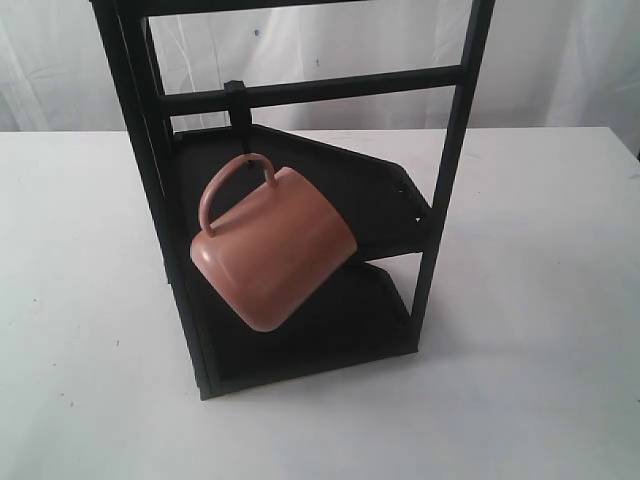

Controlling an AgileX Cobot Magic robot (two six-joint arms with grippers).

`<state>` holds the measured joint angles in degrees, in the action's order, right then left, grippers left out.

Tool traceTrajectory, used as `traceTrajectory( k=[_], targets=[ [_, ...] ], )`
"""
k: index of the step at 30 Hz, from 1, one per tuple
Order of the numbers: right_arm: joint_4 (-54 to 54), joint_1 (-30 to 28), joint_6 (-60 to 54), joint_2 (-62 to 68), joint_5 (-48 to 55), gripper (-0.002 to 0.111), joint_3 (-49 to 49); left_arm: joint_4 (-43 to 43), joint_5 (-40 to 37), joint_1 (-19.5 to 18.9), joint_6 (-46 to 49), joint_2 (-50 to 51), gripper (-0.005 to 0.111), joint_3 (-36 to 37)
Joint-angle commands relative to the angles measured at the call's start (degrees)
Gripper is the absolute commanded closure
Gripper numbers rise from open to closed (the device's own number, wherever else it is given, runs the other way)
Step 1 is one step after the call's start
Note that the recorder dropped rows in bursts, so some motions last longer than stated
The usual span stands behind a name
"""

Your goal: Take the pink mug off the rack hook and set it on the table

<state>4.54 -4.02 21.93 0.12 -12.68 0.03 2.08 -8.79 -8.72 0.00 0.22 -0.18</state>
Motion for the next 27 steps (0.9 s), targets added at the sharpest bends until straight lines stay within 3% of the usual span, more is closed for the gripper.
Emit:
traceTrajectory(
  k=[1, 7, 15, 19, 23, 27],
  targets=[
    [0.09, 0.01, 1.37, -0.12, -5.08, 0.108, -0.03, 0.54, 0.17, 0.33, 0.0, -0.22, 0.107, 0.18],
    [0.09, 0.01, 1.48, -0.12, -10.05, 0.108, -0.03, 0.54, 0.17, 0.33, 0.0, -0.22, 0.107, 0.18],
    [0.13, 0.01, 1.14, -0.12, -31.72, 0.108, -0.35, 0.54, 0.17, 0.33, 0.0, -0.22, 0.107, 0.18],
    [0.13, 0.01, -0.75, -0.12, -28.45, 0.108, -3.69, 0.54, 0.17, 0.33, 0.0, -0.22, 0.107, 0.18],
    [0.13, 0.01, -10.81, 1.09, -18.25, 0.108, -5.51, 0.54, 0.17, 0.33, 0.0, -0.22, 0.107, 0.18],
    [0.13, 0.01, -8.92, 6.31, -20.77, 0.108, -6.33, 0.54, 0.17, 0.33, 0.0, -0.22, 0.107, 0.18]
  ],
)
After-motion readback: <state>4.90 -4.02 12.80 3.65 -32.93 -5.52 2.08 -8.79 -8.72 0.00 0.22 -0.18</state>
